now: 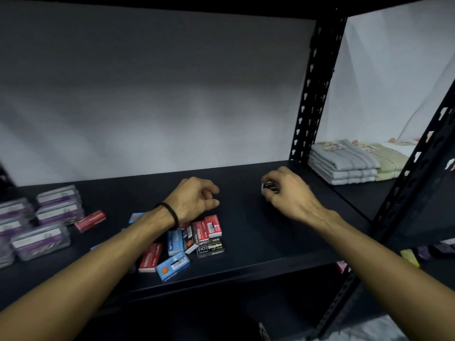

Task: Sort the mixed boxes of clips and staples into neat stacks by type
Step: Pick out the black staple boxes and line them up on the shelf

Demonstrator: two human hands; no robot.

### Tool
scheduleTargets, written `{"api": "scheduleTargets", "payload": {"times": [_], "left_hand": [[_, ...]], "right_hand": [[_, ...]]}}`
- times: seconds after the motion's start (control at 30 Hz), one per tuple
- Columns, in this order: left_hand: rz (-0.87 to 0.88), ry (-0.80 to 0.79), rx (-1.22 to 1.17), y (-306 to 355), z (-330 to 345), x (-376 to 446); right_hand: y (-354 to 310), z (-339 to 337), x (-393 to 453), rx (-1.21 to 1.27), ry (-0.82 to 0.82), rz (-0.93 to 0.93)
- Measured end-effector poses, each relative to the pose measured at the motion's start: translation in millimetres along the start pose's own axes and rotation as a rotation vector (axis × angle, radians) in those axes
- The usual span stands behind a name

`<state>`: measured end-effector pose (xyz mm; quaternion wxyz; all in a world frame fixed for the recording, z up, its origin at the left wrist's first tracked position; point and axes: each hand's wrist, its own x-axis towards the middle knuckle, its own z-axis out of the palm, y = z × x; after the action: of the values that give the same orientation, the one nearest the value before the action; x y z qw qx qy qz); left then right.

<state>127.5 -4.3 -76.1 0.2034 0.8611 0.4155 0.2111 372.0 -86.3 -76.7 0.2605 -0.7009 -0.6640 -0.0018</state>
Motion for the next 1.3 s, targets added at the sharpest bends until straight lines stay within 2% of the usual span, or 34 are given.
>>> {"api": "scheduleTargets", "payload": {"times": [0.23, 0.47, 0.67, 1.07, 1.3], "left_hand": [[-0.041, -0.032, -0.007, -29, -20, -41], [-0.004, -0.068, -0.020, -36, -16, -62], [0.022, -0.148, -0.005, -37, -14, -69], [0.086, -0.249, 0.208, -39, -8, -70], [0.133, -0.157, 0.142, -39, -6, -73]], "right_hand": [[-54, 31, -22, 0.129, -0.106, -0.141], [-78, 57, -46, 0.218, -0.210, -0.211], [-80, 62, -53, 0.221, -0.248, -0.203], [-77, 56, -53, 0.174, -0.371, -0.185], [-81, 52, -51, 0.190, -0.429, -0.157]]}}
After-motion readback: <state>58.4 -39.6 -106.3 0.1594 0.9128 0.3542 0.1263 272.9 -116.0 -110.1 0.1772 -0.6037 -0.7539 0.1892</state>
